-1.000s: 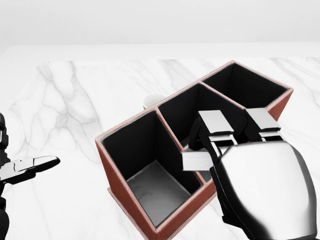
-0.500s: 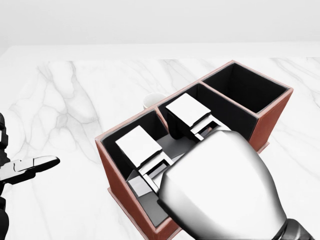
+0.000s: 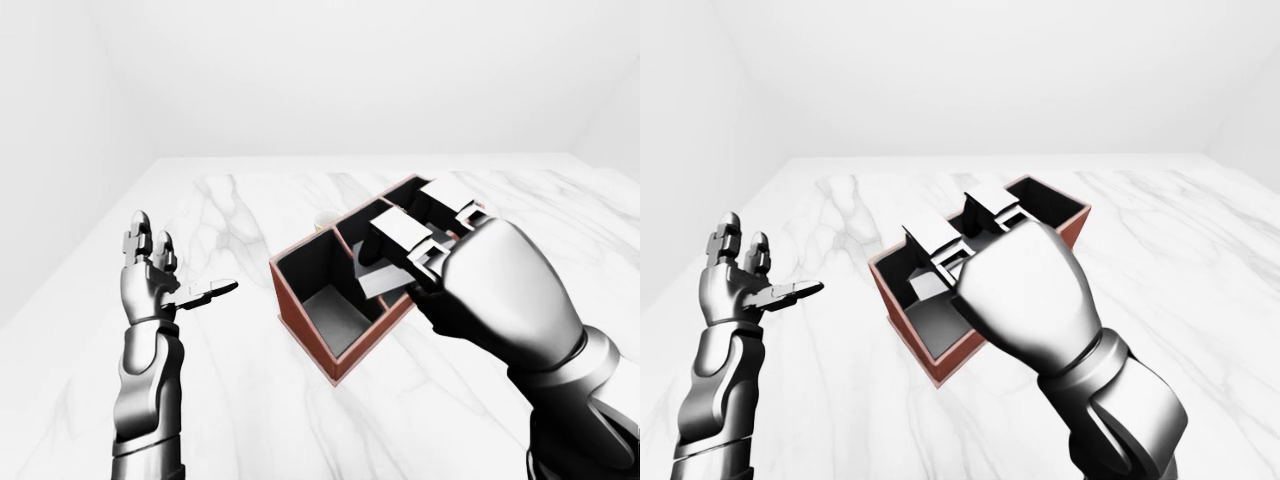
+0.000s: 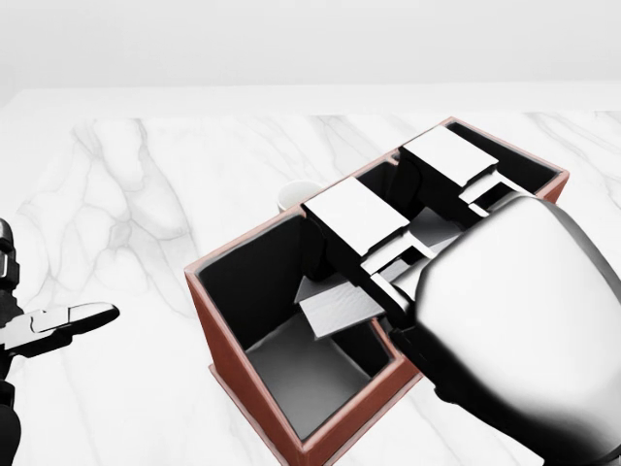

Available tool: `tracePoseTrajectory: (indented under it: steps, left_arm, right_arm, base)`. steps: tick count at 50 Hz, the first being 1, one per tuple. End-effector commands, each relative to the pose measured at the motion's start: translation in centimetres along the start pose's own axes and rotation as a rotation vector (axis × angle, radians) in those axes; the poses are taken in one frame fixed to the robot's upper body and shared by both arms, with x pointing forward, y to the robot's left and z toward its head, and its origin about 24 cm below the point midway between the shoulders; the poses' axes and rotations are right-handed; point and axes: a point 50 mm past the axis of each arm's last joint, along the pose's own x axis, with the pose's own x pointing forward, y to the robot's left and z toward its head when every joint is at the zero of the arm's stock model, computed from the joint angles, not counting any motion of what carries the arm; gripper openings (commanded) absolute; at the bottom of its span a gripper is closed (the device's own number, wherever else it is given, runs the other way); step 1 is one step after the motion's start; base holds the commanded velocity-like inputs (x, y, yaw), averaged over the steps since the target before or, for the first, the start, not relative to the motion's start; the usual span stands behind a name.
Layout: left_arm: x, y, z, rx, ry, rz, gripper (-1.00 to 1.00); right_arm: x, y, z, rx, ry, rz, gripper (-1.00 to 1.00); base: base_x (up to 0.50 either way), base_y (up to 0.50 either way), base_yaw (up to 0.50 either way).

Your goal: Pick up the book and place it in the left compartment of the caddy.

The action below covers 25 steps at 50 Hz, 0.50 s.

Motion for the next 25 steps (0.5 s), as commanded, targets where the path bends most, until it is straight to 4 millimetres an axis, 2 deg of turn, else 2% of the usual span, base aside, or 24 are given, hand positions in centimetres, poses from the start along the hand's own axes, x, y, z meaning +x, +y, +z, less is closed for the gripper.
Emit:
tracePoseTrajectory:
  steps: [1, 21, 25]
  left_arm:
    - [0.0, -0.1, -0.2, 0.002, 0.008, -0.001, 1.0]
    - [0.0, -0.1, -0.1, 0.002, 0.003, 0.0, 1.0]
    - [0.0, 0.0, -0.2, 0.002, 0.006, 0.0, 1.0]
  right_arm:
    - [-0.5, -0.8, -0.8, 0.063, 0.023, -0.054, -1.0]
    - [-0.8, -1.2, -1.1, 0.176, -0.005, -0.099, -1.0]
    - [-1.0, -2.0, -1.6, 0.216, -0.008, -0.167, -1.0]
  base:
    - [0.0, 0.0, 0.0]
    - [0.0, 0.0, 0.0]
    - [0.0, 0.0, 0.0]
